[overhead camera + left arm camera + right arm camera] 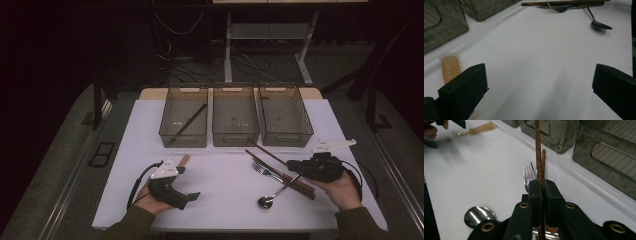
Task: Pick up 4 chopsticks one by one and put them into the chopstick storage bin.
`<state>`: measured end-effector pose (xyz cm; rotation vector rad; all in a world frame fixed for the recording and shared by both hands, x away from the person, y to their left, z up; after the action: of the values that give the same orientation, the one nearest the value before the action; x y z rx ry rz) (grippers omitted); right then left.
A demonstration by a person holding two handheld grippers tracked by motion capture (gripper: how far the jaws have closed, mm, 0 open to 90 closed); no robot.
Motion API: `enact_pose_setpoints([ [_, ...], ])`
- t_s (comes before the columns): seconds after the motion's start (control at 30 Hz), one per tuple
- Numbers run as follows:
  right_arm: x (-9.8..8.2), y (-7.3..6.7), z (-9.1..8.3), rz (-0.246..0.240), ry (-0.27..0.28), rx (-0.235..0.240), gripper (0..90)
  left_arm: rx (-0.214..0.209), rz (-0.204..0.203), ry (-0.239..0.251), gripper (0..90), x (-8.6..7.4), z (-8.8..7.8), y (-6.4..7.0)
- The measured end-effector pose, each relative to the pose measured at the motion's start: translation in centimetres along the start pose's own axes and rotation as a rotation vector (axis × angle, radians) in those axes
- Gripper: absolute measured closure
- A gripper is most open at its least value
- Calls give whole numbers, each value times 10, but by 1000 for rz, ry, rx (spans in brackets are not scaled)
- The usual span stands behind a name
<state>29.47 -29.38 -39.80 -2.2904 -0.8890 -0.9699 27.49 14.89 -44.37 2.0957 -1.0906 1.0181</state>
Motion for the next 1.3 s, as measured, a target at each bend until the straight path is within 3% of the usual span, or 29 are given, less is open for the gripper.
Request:
enact_pose_setpoints([
  [0.37,22,-1,8,4,33,-6,852,5,0,0,0,0,0,0],
  [1.07,54,-14,40,-13,41,11,852,0,16,-5,0,0,1,1],
  [1.3,63,-16,49,-6,50,-4,854,-2,19,-8,0,1,2,3],
])
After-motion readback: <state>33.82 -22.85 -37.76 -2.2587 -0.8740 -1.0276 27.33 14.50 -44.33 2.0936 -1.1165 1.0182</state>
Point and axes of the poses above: each handheld gripper's, and its own axes: z roughly forward along the jaws, x roughly out of its top, y roughly to its right, the point moved 1 cm from there along z, roughly forward along the jaws
